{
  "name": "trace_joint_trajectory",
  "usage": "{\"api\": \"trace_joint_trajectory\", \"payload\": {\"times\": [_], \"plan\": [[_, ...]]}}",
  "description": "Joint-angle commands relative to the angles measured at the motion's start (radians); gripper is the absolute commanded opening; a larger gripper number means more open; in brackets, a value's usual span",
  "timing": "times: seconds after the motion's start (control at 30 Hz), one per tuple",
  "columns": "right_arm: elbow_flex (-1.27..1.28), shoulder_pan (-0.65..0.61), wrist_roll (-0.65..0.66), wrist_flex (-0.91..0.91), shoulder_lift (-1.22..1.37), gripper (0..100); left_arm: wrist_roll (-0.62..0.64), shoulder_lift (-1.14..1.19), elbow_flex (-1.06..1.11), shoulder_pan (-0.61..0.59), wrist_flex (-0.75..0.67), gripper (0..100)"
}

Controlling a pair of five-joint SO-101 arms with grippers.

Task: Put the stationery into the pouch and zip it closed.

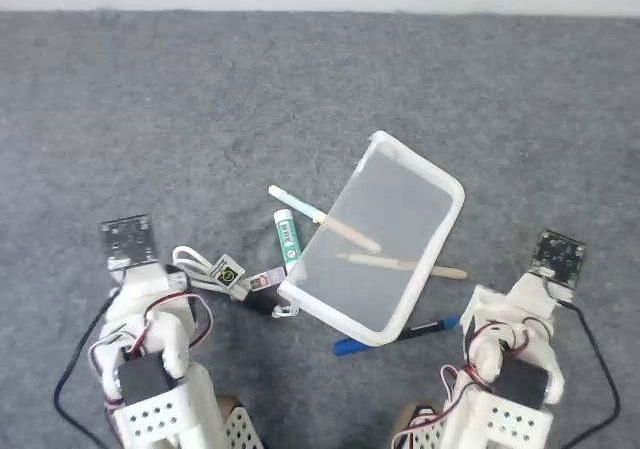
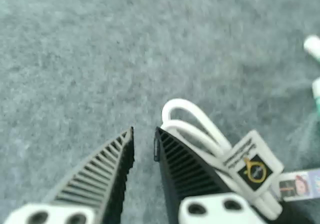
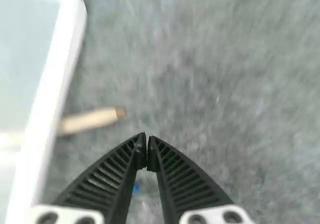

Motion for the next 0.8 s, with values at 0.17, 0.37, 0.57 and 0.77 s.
{"api": "trace_joint_trajectory", "payload": {"times": [0.17,0.37,0.57,0.77], "plan": [[-0.315,-0.045,0.005,-0.027,-0.019,0.7,-0.12,-0.017,-0.053,0.003,0.008,6],[-0.465,-0.266,-0.094,-0.016,-0.015,0.6,-0.121,-0.017,-0.041,0.005,0.009,7],[-0.555,-0.456,-0.121,-0.025,0.061,0.6,-0.121,-0.017,-0.028,0.006,-0.009,7],[-0.701,-0.661,-0.129,-0.019,0.32,0.6,-0.121,-0.017,0.007,0.005,-0.071,7]]}}
